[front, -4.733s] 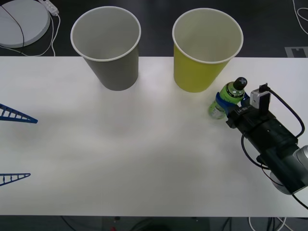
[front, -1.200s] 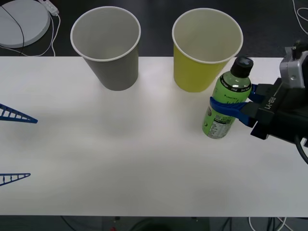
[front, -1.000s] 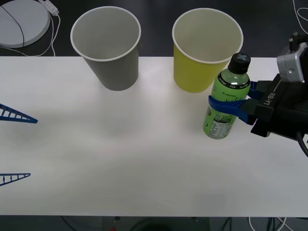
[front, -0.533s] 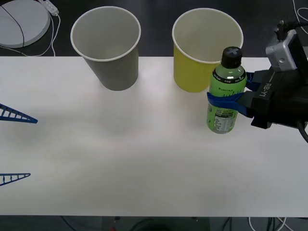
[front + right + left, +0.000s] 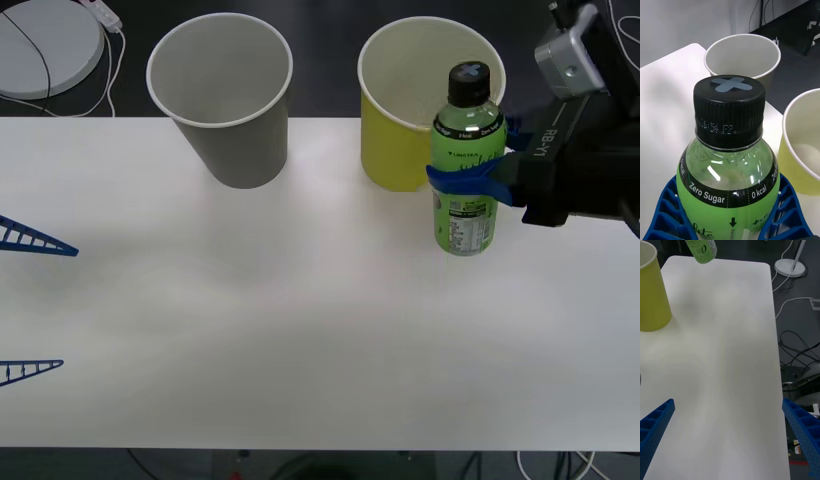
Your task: Put the can into the green bin and the plastic bottle into the gray bin
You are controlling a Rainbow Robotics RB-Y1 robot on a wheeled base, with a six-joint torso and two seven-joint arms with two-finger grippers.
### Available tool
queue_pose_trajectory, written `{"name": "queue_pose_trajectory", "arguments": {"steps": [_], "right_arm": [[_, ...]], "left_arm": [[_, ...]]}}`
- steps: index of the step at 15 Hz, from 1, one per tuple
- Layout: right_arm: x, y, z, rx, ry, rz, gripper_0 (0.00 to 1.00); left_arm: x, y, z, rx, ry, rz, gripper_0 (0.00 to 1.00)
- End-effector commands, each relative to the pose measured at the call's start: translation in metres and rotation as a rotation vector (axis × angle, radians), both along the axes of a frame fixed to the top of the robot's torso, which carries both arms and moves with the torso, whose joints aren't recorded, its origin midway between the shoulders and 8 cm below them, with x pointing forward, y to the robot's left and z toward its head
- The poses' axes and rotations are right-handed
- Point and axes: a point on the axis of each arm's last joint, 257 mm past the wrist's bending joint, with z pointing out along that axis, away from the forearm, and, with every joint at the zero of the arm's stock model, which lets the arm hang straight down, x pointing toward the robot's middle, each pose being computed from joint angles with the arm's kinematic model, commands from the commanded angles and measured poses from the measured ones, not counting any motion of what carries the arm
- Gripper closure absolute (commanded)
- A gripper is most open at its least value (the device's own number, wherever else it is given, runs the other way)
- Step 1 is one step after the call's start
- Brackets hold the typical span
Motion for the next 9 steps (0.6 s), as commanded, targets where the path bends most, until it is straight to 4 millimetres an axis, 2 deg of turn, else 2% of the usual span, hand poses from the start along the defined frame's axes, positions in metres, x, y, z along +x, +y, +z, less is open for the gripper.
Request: {"name": "queue_pose_trajectory", "arguments": {"steps": [1,9], "right_arm": [[0.009,0.005,0.009,-0.048,0.001,0.017,1.0],[0.03,0.016,0.039,-0.152,0.007,0.051,1.0]], "left_arm": [[0.0,0.0,0.0,0.0,0.0,0.0,0.0],[0.0,0.0,0.0,0.0,0.0,0.0,0.0]]}}
